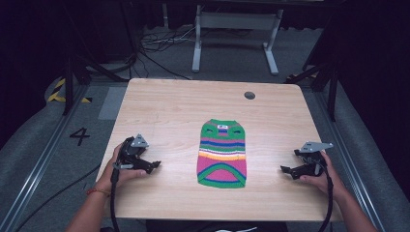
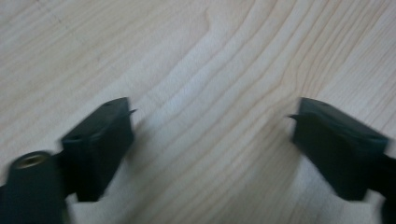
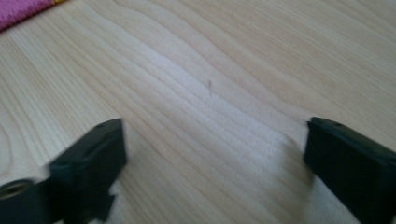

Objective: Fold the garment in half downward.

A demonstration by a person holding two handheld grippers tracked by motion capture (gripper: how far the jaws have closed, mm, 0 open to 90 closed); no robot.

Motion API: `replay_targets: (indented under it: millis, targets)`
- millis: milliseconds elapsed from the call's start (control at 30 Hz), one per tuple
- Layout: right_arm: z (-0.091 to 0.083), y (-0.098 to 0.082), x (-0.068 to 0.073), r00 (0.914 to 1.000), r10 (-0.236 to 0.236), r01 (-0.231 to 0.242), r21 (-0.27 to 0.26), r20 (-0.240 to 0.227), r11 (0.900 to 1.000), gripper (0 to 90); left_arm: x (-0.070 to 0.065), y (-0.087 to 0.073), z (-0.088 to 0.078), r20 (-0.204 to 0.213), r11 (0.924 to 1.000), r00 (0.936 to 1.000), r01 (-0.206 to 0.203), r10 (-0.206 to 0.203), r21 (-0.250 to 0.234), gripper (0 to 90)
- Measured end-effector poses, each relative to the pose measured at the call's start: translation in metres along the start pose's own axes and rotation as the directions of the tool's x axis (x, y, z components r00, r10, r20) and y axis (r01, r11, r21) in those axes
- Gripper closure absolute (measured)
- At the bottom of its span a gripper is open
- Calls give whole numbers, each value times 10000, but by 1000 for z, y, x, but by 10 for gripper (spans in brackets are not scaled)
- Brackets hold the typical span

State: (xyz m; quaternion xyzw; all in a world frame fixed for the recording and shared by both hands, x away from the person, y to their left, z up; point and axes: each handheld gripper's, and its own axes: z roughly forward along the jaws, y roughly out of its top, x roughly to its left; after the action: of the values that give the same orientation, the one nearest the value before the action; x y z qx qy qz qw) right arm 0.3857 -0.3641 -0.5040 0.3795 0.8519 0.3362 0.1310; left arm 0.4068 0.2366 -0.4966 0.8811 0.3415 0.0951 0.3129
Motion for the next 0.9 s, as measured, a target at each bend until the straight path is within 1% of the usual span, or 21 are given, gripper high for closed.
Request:
replay_targets:
  millis: [33, 67, 100, 133, 167, 200, 267, 333, 367, 467, 500, 533, 567, 600, 633, 667, 700, 733, 800, 833, 900]
  targets:
    - [0, 2, -1, 10000, -18, 18, -50, -75, 10000, 230, 2, 3, 1, 77, 10000, 10000, 17, -17, -6, 197]
    - [0, 6, -3, 9998, -76, 75, -35, -170, 10000, 259, 4, 6, 2, 135, 10000, 9999, 17, -17, 3, 196]
    - [2, 9, -4, 9999, -80, 81, 47, -115, 10000, 239, 5, 10, 3, 67, 10000, 10000, 8, -8, 0, 201]
    - [3, 15, -5, 9999, 48, -47, 85, -112, 10000, 234, 7, 14, 4, 83, 10000, 10000, -47, 47, 37, 209]
    - [3, 15, -5, 9999, 48, -47, 85, -112, 10000, 234, 7, 14, 4, 83, 10000, 10000, -47, 47, 37, 213]
    - [4, 20, -6, 9999, 88, -88, 19, -70, 10000, 261, 8, 19, 5, 81, 10000, 9999, -89, 89, 18, 213]
    - [7, 33, -7, 9999, 123, -124, -110, -40, 9999, 269, 11, 30, 7, 72, 9998, 10000, -37, 39, -181, 235]
    - [11, 46, -6, 10000, 37, -37, -277, -10, 9996, 283, 12, 43, 11, 3, 9997, 10000, -80, 80, -234, 240]
    - [14, 55, -5, 10000, -25, 26, -358, 25, 9994, 290, 12, 47, 13, 64, 9997, 9999, -126, 128, -205, 250]
    - [24, 78, -1, 10000, -76, 74, -463, -49, 9989, 326, 11, 72, 26, 77, 9990, 9993, -360, 362, -250, 273]
    - [29, 86, 1, 9999, -167, 165, -486, -40, 9987, 337, 10, 76, 29, 166, 9989, 9992, -359, 364, -291, 279]
    - [32, 91, 2, 9998, -175, 172, -494, -53, 9986, 337, 10, 76, 29, 166, 9989, 9992, -359, 364, -291, 284]
    - [32, 91, 2, 9998, -175, 172, -494, -53, 9986, 337, 10, 85, 34, 186, 9988, 9991, -371, 377, -309, 284]
    - [37, 98, 3, 9996, -277, 274, -535, -43, 9982, 347, 9, 92, 40, 161, 9976, 9985, -512, 520, -461, 289]
    - [42, 106, 4, 9997, -236, 229, -577, -117, 9981, 360, 9, 100, 45, 388, 9976, 9978, -510, 528, -463, 301]
    - [47, 113, 5, 9996, -228, 217, -603, -176, 9979, 369, 8, 106, 49, 337, 9969, 9974, -612, 629, -498, 302]
    - [51, 118, 5, 9995, -262, 250, -618, -183, 9978, 377, 8, 113, 54, 433, 9964, 9969, -635, 659, -556, 303]
    - [56, 124, 7, 9993, -338, 329, -622, -130, 9975, 385, 8, 116, 57, 473, 9964, 9969, -608, 636, -599, 307]
    - [65, 132, 8, 9993, -261, 245, -618, -261, 9978, 395, 6, 127, 66, 551, 9956, 9961, -646, 683, -672, 314]
    - [65, 132, 8, 9993, -261, 245, -618, -261, 9978, 395, 6, 127, 66, 551, 9956, 9961, -646, 683, -672, 320]
    - [74, 139, 9, 9992, -263, 242, -637, -312, 9977, 410, 5, 134, 74, 554, 9963, 9959, -689, 718, -515, 315]
